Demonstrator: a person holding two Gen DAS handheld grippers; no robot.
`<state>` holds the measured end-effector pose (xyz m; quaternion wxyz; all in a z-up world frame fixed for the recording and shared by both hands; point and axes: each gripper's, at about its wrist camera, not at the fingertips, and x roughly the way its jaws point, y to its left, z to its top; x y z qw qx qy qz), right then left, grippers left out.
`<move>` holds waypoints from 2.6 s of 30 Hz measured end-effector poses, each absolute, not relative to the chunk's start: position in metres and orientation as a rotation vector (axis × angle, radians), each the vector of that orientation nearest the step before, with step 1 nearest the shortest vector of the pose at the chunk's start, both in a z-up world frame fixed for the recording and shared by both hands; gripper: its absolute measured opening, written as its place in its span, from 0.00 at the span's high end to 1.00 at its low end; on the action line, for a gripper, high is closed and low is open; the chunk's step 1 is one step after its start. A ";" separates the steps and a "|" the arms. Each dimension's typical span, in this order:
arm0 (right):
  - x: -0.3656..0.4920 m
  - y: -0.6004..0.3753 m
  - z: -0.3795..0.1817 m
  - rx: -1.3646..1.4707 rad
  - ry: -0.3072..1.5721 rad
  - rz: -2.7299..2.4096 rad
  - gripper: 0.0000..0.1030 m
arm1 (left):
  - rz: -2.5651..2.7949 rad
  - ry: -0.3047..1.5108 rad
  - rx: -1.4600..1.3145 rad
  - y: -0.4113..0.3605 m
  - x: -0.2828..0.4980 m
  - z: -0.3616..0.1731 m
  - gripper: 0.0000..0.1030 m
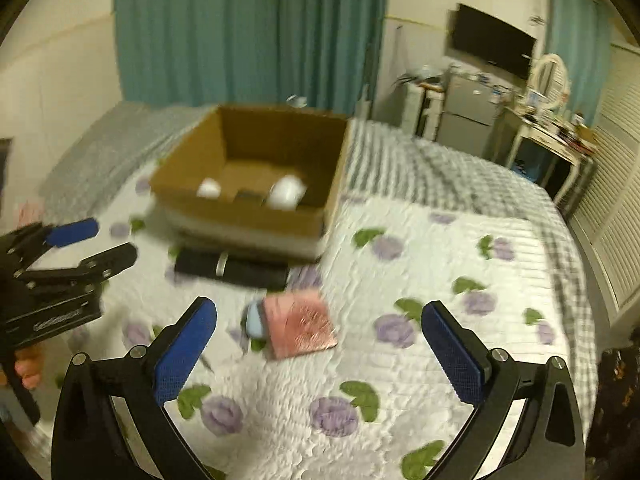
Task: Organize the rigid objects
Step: 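Grasp the pink rose card case with left tool while right tool grasps white charger, then place the card case and white charger into the box, opening both tools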
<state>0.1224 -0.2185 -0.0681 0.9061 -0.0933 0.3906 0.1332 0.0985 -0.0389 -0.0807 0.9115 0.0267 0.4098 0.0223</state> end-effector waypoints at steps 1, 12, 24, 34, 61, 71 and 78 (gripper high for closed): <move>0.124 -0.213 -0.080 -0.201 0.829 0.304 0.00 | 0.049 0.857 0.055 -0.034 0.099 -0.091 0.32; 0.146 -0.144 -0.168 -0.179 0.988 0.478 0.08 | 0.129 0.917 0.018 0.017 0.110 -0.139 0.32; 0.148 -0.124 -0.184 -0.187 1.051 0.479 0.39 | 0.123 0.932 0.024 0.014 0.104 -0.138 0.32; 0.143 -0.164 -0.134 -0.133 0.929 0.462 0.58 | 0.125 0.919 -0.003 -0.022 0.107 -0.118 0.32; 0.177 -0.350 -0.124 0.108 0.820 0.209 0.59 | -0.052 1.004 0.051 -0.211 0.169 -0.164 0.20; 0.178 -0.361 -0.129 0.155 0.822 0.204 0.59 | -0.063 1.043 0.003 -0.206 0.178 -0.170 0.25; 0.168 -0.355 -0.110 0.105 0.805 0.175 0.59 | -0.111 0.968 0.000 -0.198 0.158 -0.126 0.32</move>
